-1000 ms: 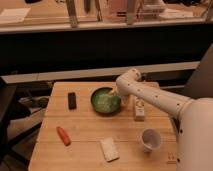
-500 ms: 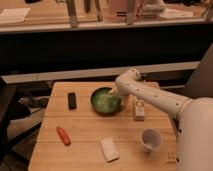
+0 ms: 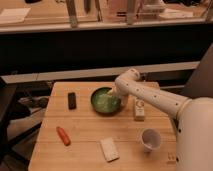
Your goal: Pick up the ceramic bowl
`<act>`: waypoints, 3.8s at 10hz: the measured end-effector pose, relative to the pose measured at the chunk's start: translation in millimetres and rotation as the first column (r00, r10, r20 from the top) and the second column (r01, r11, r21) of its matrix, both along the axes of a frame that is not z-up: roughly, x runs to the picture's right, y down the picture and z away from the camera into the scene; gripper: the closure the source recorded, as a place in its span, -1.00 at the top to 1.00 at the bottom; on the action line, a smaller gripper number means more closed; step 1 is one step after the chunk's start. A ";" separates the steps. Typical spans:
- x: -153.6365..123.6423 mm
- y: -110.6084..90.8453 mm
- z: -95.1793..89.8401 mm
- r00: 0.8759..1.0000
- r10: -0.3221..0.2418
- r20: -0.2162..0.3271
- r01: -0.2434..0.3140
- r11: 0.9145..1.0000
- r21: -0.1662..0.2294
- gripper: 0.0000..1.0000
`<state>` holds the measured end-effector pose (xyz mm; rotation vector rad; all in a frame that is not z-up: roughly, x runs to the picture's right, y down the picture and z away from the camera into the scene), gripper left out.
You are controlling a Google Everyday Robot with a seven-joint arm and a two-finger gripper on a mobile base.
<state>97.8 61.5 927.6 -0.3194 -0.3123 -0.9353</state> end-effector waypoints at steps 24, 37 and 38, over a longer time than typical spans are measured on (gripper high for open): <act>-3.2 0.5 7.1 0.997 -0.054 0.053 0.053 0.998 0.015 0.60; -3.1 2.2 9.3 0.993 -0.087 0.075 0.086 0.996 0.018 0.60; -2.9 2.8 9.4 0.993 -0.090 0.077 0.089 0.996 0.018 0.60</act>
